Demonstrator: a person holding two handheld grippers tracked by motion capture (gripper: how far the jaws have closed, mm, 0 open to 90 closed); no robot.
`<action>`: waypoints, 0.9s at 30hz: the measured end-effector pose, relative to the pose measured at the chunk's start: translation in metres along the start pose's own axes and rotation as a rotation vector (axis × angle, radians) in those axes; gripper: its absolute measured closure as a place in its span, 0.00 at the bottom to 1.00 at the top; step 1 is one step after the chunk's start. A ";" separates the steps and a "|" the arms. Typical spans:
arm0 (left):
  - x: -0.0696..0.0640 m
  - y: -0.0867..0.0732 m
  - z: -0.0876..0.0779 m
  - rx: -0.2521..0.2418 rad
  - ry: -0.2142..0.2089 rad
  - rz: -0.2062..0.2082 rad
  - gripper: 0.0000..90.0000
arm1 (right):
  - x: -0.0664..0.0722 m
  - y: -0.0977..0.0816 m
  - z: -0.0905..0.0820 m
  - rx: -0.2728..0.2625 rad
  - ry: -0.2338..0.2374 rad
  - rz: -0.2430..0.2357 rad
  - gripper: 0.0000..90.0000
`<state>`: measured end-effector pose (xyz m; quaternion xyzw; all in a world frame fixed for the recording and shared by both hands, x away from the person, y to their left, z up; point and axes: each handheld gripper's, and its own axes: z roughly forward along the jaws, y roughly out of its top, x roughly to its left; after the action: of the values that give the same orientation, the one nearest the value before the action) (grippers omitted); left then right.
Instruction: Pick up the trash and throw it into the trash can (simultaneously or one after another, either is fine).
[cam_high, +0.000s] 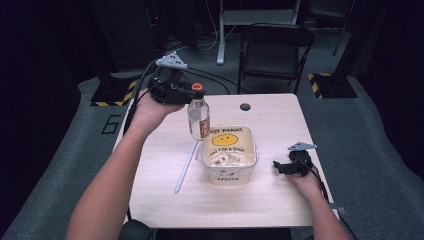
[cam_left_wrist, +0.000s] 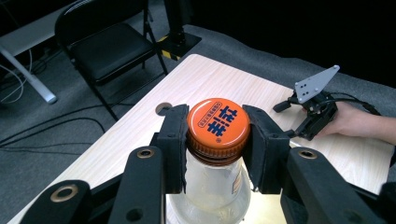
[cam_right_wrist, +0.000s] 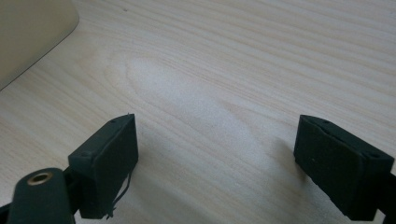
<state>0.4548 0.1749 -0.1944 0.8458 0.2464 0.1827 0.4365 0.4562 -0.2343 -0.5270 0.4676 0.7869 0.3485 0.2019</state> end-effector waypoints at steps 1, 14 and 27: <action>0.000 0.001 0.002 -0.001 -0.003 0.005 0.70 | 0.000 0.000 0.000 0.001 -0.002 0.003 0.14; -0.007 0.005 0.021 0.000 -0.028 -0.004 0.70 | 0.000 0.000 0.000 0.001 0.000 -0.005 0.14; -0.011 0.008 0.034 0.006 -0.040 0.005 0.70 | 0.000 0.001 0.001 0.000 0.003 -0.004 0.14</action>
<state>0.4659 0.1428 -0.2081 0.8511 0.2362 0.1663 0.4384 0.4570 -0.2340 -0.5270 0.4655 0.7882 0.3487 0.2012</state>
